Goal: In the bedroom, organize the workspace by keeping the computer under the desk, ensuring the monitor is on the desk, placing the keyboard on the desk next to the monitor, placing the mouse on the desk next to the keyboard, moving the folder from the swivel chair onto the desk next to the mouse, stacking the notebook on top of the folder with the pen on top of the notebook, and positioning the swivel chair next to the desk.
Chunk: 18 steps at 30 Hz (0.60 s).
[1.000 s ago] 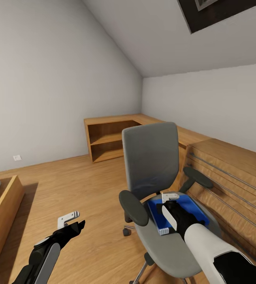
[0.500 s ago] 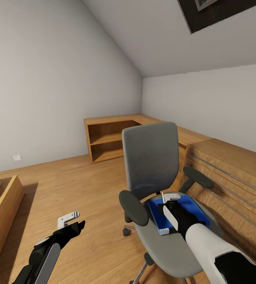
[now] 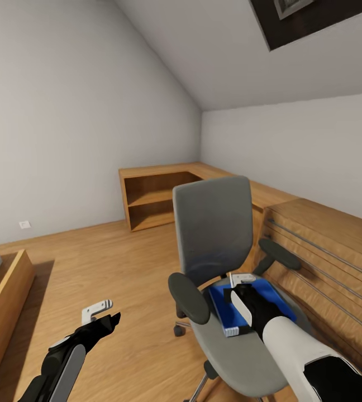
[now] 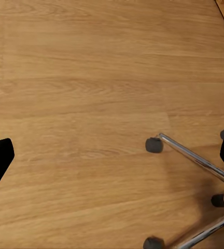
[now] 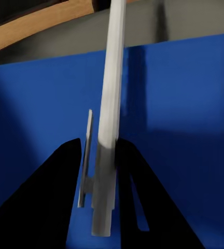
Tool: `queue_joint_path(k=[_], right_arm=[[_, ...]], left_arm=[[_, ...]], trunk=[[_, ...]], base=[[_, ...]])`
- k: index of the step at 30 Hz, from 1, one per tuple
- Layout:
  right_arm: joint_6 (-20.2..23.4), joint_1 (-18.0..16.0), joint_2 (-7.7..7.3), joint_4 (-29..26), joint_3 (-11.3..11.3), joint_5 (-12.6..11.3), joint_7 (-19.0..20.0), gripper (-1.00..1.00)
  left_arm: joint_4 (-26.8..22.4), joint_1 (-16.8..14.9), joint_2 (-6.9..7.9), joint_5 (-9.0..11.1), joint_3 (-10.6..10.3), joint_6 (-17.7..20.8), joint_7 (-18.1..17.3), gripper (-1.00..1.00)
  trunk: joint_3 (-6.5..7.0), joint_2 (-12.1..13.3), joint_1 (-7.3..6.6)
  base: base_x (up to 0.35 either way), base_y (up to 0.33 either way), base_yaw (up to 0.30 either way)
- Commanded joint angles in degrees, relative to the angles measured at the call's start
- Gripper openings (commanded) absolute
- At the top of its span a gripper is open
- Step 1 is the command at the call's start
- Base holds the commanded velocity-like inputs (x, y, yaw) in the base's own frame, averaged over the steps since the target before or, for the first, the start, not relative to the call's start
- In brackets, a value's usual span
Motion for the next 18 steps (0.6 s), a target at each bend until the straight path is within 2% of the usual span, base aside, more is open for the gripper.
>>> queue_joint_path(k=[1,6,18], right_arm=[[0.2,0.0,-0.05,-0.1,0.4,-0.7,-0.4,-1.0],[0.2,0.0,-0.05,-0.1,0.4,-0.7,-0.4,-1.0],[0.0,0.0,-0.07,-0.2,0.4,-0.7,-0.5,-1.0]], left_arm=[[-0.1,0.0,0.02,0.6,0.0,0.2,0.5,1.0],[-0.1,0.0,0.02,0.6,0.0,0.2,0.5,1.0],[-0.1,0.0,0.02,0.7,0.0,0.2,0.5,1.0]], trunk=[[0.12,0.4,-0.23],[1.02,2.4,-1.33],[3.18,7.2,-3.97]], base=[[-0.033,0.0,0.0],[-0.201,0.0,0.0],[-0.329,0.0,0.0]])
